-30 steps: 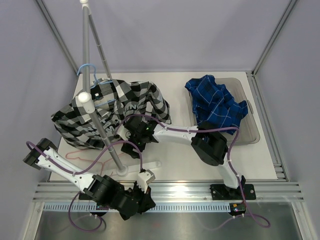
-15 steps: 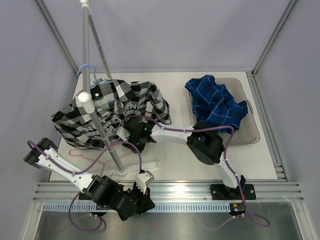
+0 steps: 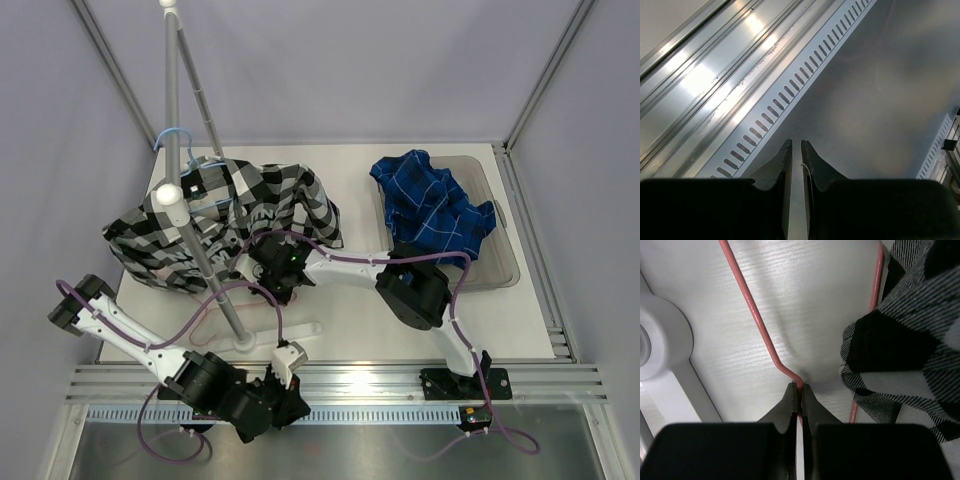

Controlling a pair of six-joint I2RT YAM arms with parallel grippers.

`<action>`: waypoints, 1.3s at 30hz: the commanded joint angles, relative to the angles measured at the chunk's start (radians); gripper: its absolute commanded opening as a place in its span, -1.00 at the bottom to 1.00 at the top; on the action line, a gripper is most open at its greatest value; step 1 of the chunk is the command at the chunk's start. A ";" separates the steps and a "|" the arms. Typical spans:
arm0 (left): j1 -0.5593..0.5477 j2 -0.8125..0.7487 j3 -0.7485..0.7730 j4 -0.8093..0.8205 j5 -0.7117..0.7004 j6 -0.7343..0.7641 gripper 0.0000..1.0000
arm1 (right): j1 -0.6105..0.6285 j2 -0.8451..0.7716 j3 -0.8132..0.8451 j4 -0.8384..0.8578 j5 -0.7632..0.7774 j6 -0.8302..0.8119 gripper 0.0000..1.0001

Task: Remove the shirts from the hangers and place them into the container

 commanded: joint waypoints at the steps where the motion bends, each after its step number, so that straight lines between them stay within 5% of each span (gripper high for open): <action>1: -0.024 0.042 0.050 0.004 -0.095 0.021 -0.68 | -0.003 -0.091 -0.018 -0.035 -0.047 -0.006 -1.00; 7: -0.029 0.116 0.129 -0.030 -0.127 0.075 -0.67 | -0.019 -0.151 0.020 -0.195 -0.147 -0.024 -1.00; 20: -0.029 0.023 0.104 0.007 -0.146 0.079 -0.66 | -0.097 -0.309 -0.076 -0.129 -0.070 0.055 -1.00; 31: -0.029 0.058 0.156 -0.019 -0.164 0.095 -0.65 | -0.183 -0.292 -0.021 -0.186 -0.352 0.065 -1.00; 39: -0.029 0.036 0.141 -0.019 -0.167 0.096 -0.63 | -0.155 -0.231 0.200 -0.505 -0.626 -0.053 -1.00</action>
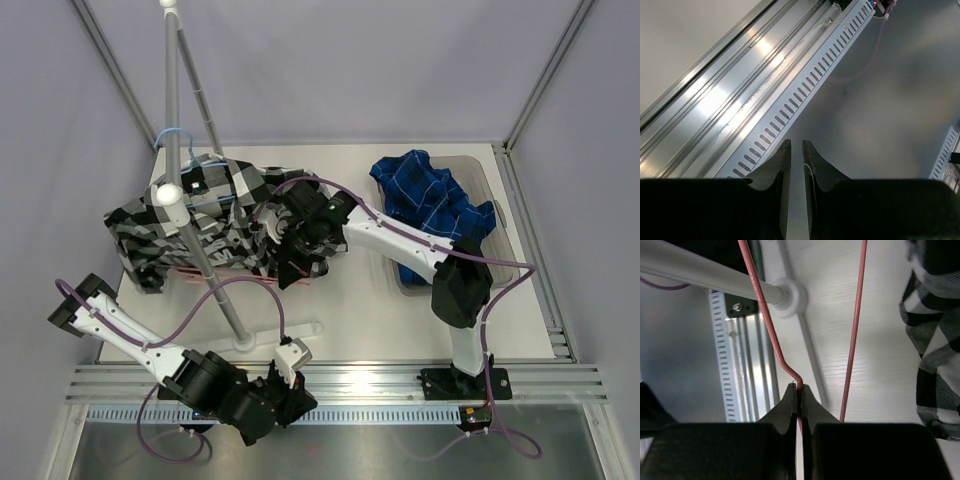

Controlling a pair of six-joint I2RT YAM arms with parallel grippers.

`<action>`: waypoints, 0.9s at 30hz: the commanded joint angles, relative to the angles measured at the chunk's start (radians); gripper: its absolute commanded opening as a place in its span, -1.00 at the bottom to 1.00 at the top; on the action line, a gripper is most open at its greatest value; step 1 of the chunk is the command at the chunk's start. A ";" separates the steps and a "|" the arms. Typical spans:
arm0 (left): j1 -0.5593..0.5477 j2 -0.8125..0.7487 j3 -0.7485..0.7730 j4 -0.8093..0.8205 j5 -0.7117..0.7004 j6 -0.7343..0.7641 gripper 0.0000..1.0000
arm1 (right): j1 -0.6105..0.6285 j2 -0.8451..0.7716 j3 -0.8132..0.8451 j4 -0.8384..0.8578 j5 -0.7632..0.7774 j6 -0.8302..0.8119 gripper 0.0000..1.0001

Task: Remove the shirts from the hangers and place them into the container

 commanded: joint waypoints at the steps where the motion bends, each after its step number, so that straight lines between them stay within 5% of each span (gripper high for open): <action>1: -0.027 -0.022 0.022 0.022 -0.078 -0.001 -0.63 | 0.024 0.012 0.123 -0.201 -0.206 -0.103 -1.00; 8: -0.027 -0.037 0.013 0.087 -0.066 0.071 -0.62 | 0.026 0.055 0.223 -0.312 -0.268 -0.149 -1.00; 19: -0.057 0.237 0.215 0.042 -0.046 0.222 -0.68 | -0.025 0.118 0.364 -0.371 -0.252 -0.168 -1.00; 27: -0.057 -0.018 0.016 0.137 -0.069 0.162 -0.68 | -0.040 0.152 0.494 -0.426 -0.274 -0.188 -1.00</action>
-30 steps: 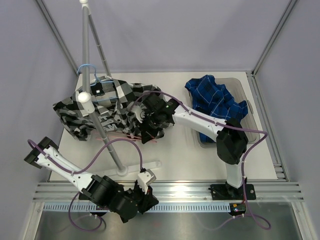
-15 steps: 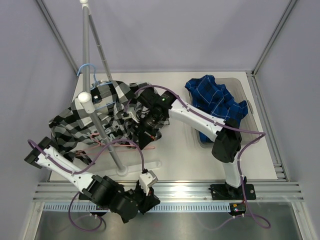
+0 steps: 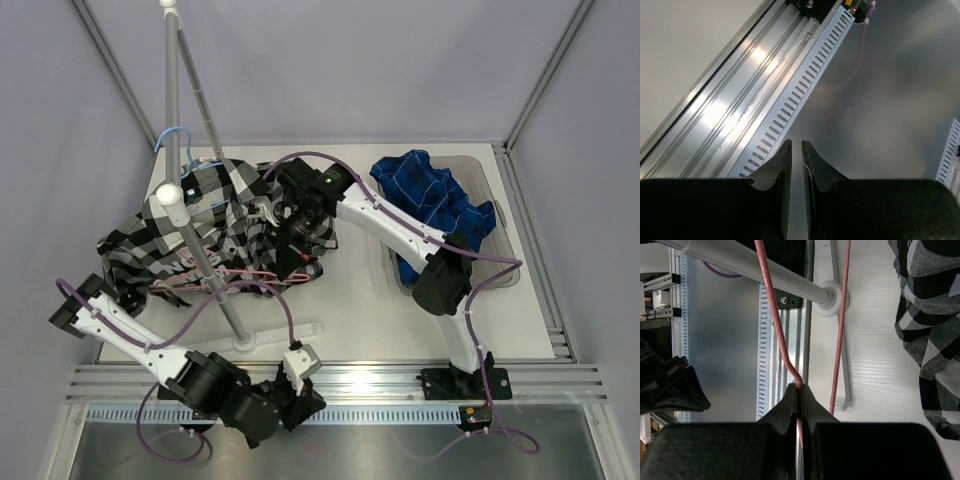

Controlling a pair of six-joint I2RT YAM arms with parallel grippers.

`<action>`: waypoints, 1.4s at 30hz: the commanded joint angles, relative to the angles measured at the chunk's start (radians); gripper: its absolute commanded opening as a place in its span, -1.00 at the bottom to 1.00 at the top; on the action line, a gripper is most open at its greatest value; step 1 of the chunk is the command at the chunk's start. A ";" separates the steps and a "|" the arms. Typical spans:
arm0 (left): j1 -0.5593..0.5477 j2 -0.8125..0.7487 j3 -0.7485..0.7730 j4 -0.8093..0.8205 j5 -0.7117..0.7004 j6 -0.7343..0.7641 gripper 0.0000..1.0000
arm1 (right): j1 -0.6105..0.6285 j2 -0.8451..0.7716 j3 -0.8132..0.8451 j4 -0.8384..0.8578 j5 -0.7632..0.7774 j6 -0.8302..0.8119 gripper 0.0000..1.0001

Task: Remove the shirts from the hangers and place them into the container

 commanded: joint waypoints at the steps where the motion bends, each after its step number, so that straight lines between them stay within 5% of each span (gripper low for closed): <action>1: -0.056 -0.115 -0.062 0.040 -0.065 -0.040 -0.68 | -0.004 0.004 0.116 -0.054 -0.060 -0.026 -1.00; 6: -0.056 -0.114 -0.052 -0.021 -0.082 -0.061 -0.70 | -0.002 0.070 0.299 -0.164 -0.075 -0.049 -1.00; 23: -0.035 -0.194 -0.130 -0.026 -0.116 -0.121 -0.73 | 0.047 0.131 0.547 -0.183 -0.054 -0.005 -1.00; 42: -0.019 -0.174 -0.125 0.025 -0.100 -0.077 -0.73 | 0.048 0.134 0.577 0.283 -0.070 0.333 -1.00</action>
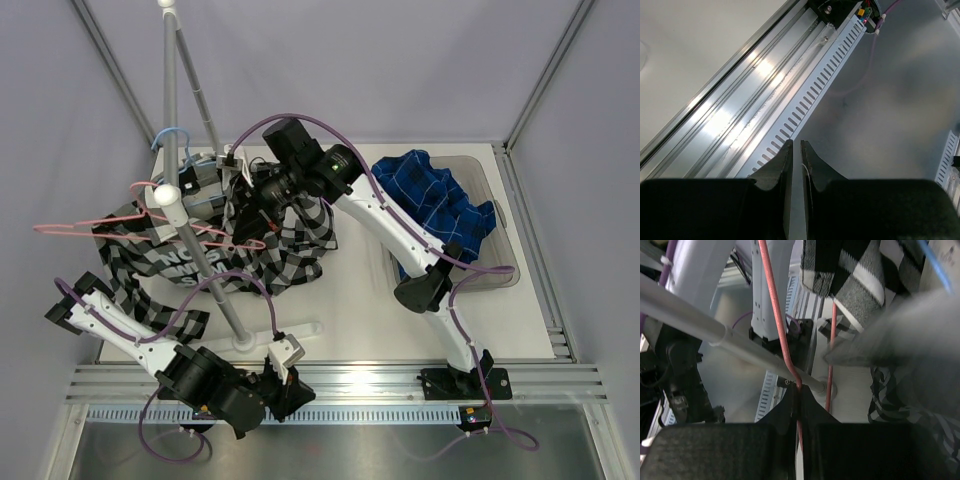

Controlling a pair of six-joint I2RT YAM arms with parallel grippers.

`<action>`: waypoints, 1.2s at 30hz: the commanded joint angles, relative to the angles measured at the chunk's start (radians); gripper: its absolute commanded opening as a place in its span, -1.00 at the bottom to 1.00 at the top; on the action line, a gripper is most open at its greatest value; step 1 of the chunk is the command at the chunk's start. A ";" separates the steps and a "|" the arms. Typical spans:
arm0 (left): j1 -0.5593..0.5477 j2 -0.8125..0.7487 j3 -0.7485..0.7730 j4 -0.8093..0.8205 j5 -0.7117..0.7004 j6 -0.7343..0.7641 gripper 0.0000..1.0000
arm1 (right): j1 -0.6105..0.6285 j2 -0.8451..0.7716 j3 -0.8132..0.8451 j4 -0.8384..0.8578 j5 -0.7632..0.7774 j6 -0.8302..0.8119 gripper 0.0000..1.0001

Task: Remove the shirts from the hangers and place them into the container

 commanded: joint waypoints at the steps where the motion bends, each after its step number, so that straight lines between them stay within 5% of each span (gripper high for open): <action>1: -0.020 0.004 -0.008 0.061 -0.057 0.004 -0.73 | 0.007 0.004 0.035 0.178 -0.014 0.134 -1.00; 22: -0.017 -0.021 -0.048 0.115 -0.045 0.027 -0.71 | -0.027 -0.047 0.028 0.532 -0.102 0.421 -1.00; 36: -0.017 -0.065 -0.056 0.082 -0.052 0.023 -0.71 | -0.052 -0.186 -0.207 0.497 -0.034 0.297 -1.00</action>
